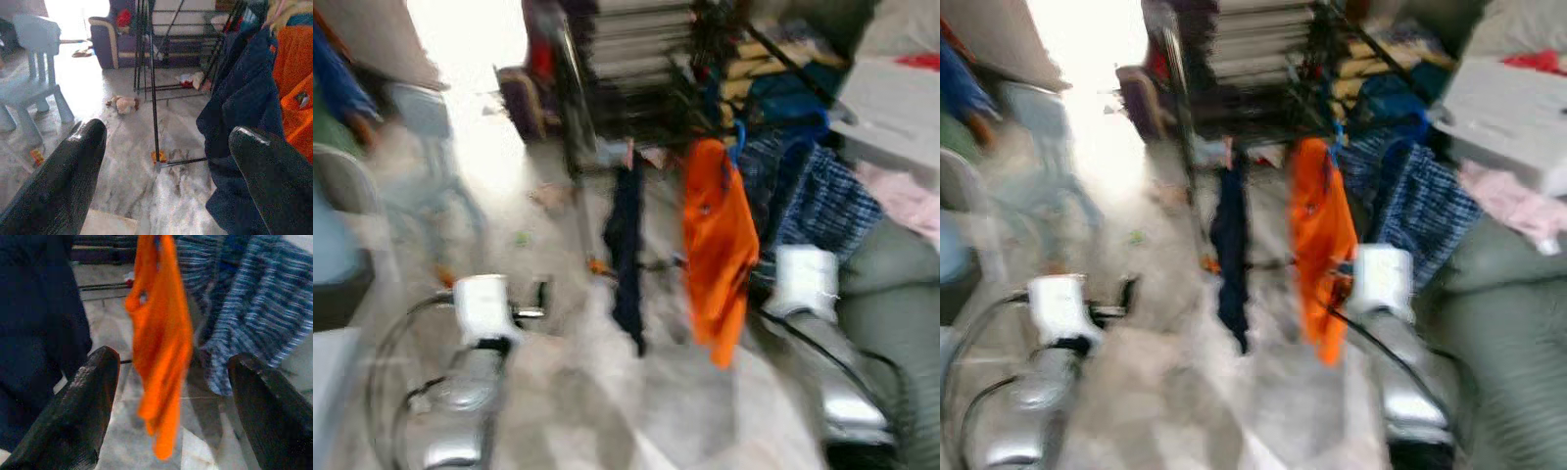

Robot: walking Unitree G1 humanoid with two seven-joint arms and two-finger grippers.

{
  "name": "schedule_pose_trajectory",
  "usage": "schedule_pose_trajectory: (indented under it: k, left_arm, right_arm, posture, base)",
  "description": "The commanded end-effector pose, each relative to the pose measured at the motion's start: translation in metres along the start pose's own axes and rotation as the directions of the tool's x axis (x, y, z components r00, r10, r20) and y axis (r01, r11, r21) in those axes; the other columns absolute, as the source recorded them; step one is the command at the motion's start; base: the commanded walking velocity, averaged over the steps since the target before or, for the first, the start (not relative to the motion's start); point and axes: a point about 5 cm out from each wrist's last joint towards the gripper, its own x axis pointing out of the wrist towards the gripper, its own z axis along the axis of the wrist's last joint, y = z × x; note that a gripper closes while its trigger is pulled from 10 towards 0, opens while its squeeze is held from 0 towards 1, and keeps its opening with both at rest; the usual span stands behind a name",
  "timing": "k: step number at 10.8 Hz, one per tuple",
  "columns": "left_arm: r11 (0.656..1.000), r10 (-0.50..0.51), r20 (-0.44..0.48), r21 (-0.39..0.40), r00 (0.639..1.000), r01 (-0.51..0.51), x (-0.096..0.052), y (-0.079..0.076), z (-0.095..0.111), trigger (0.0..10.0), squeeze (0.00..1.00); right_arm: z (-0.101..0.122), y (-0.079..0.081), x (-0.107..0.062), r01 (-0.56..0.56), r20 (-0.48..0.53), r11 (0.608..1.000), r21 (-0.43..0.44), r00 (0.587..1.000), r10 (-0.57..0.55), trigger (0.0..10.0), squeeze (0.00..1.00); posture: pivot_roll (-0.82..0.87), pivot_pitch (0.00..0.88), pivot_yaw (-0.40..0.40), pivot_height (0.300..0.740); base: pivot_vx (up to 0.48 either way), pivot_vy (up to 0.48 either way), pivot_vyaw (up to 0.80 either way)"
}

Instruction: Hang hanger

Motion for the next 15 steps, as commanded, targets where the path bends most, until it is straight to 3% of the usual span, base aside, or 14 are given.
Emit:
schedule_pose_trajectory:
  k: [1, 3, 6, 11, 15]
  left_arm:
    - [1.0, 0.015, 0.017, 0.003, 1.0, -0.015, 0.002, -0.002, 0.006, 10.0, 0.0]
    - [0.999, 0.047, -0.002, 0.005, 0.999, -0.047, 0.002, 0.0, 0.002, 10.0, 0.0]
    - [0.999, 0.036, -0.018, -0.002, 0.999, -0.036, 0.003, -0.004, 0.001, 10.0, 0.0]
    - [1.0, 0.027, -0.033, 0.0, 0.999, -0.027, 0.001, -0.002, -0.001, 10.0, 0.0]
    - [0.999, 0.032, -0.015, 0.018, 0.999, -0.032, 0.008, -0.004, 0.003, 10.0, 0.0]
  right_arm:
    - [0.004, 0.002, -0.001, -0.002, 0.011, 1.0, -0.026, 1.0, 0.003, 10.0, 0.0]
    - [-0.002, 0.011, 0.003, -0.025, 0.002, 1.0, 0.006, 1.0, 0.025, 10.0, 0.0]
    - [-0.008, 0.006, 0.009, -0.014, -0.006, 1.0, 0.012, 1.0, 0.015, 10.0, 0.0]
    - [-0.01, -0.006, 0.008, 0.039, -0.017, 0.999, 0.022, 0.999, -0.039, 10.0, 0.0]
    - [-0.002, 0.003, 0.012, -0.007, 0.013, 1.0, 0.022, 1.0, 0.007, 10.0, 0.0]
  posture:
    - [-0.1, 0.0, 0.04, 0.74]
    - [-0.1, 0.0, 0.084, 0.74]
    - [-0.11, 0.0, 0.119, 0.74]
    - [-0.1, 0.0, 0.115, 0.74]
    - [-0.1, 0.0, 0.109, 0.74]
  base:
    - [0.0, 0.0, 0.0]
    - [0.0, 0.0, 0.0]
    - [0.0, 0.0, 0.0]
    - [0.0, 0.0, 0.0]
    - [0.0, 0.0, 0.0]
